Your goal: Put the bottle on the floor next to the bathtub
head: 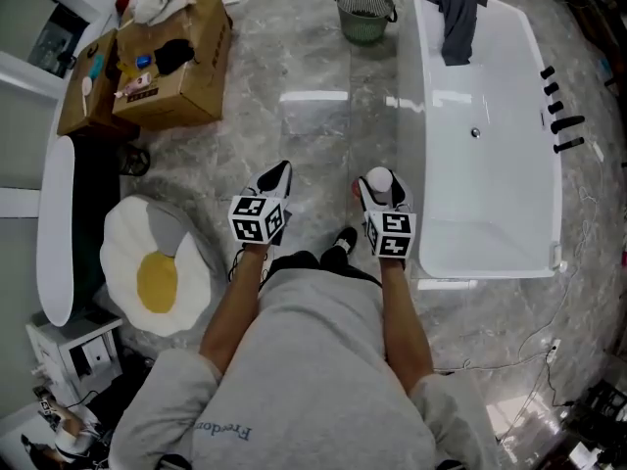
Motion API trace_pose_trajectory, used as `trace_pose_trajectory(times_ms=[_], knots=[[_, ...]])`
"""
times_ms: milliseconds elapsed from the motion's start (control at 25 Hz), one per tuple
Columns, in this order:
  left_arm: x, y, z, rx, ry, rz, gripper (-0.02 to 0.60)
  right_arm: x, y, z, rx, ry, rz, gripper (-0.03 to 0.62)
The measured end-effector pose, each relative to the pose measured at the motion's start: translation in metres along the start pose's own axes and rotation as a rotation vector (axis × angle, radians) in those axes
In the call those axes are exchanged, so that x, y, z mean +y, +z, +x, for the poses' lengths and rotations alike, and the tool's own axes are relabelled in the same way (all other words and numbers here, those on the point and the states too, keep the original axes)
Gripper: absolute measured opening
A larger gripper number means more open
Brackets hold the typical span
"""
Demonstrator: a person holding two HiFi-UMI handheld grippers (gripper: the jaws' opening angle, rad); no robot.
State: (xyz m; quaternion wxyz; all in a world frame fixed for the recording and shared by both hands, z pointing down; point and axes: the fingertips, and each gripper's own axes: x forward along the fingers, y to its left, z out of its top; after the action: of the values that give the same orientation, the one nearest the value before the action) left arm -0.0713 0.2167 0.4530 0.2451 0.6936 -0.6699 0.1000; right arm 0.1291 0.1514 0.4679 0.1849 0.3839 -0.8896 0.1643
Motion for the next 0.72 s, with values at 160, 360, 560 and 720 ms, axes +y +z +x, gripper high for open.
trace_pose_trajectory(times_ms=[160, 360, 560, 720], knots=[[-0.001, -0.014, 0.014, 0.042, 0.002, -0.012, 0.057, -0.01, 0.003, 0.006, 0.012, -0.003, -0.018, 0.285], [0.003, -0.013, 0.031, 0.058, -0.009, -0.026, 0.057, -0.023, -0.004, 0.019, 0.056, -0.012, -0.021, 0.285], [0.015, -0.003, 0.056, 0.069, -0.024, -0.029, 0.057, -0.032, -0.005, 0.035, 0.08, -0.033, -0.007, 0.285], [0.02, 0.006, 0.09, 0.098, -0.065, -0.002, 0.057, -0.047, 0.001, 0.055, 0.095, -0.066, 0.011, 0.285]])
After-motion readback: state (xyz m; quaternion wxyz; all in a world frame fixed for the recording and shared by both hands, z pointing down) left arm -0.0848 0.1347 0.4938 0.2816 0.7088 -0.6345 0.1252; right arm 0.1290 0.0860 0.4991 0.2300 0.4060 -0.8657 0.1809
